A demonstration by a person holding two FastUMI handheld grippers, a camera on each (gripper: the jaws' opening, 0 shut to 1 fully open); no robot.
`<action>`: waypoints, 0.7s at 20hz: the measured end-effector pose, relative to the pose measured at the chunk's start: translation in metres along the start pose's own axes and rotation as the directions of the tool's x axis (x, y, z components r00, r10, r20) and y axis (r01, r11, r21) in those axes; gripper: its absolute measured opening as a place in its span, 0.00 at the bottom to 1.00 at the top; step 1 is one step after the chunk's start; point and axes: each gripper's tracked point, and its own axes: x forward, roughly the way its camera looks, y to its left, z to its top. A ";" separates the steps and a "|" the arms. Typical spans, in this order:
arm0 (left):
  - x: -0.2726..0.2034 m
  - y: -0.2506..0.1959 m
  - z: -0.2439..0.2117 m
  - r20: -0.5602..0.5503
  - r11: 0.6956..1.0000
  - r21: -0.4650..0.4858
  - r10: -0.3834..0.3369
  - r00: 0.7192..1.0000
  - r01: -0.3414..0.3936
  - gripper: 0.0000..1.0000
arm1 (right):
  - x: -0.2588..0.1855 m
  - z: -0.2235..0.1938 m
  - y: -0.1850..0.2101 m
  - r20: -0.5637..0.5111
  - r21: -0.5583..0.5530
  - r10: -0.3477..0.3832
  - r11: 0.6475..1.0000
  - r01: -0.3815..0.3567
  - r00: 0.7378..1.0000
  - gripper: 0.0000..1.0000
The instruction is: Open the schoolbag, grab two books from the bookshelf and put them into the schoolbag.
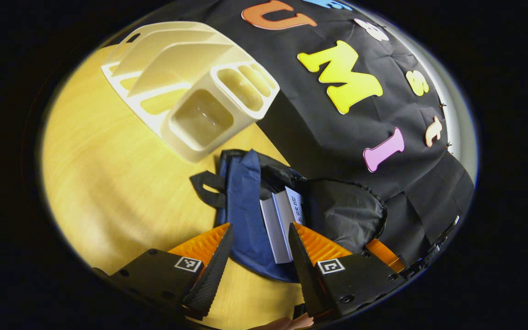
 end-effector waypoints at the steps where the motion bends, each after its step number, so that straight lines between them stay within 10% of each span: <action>1: -0.009 0.006 0.008 0.034 0.999 0.030 0.013 0.999 -0.014 0.77 | -0.003 -0.004 0.000 -0.002 0.012 -0.007 1.000 0.007 1.000 0.24; 5: -0.049 0.023 0.044 0.168 0.979 0.182 0.059 0.984 -0.090 0.77 | -0.022 -0.014 0.013 0.016 0.042 0.052 0.998 -0.053 0.998 0.43; 8: -0.078 0.026 0.068 0.256 0.939 0.304 0.083 0.963 -0.162 0.76 | -0.045 -0.017 0.014 0.066 0.050 0.065 0.996 -0.068 0.996 0.76; 14: -0.143 0.012 0.102 0.395 0.882 0.417 0.039 0.918 -0.217 0.76 | -0.104 -0.010 0.010 0.188 -0.012 0.051 0.999 -0.049 0.981 0.89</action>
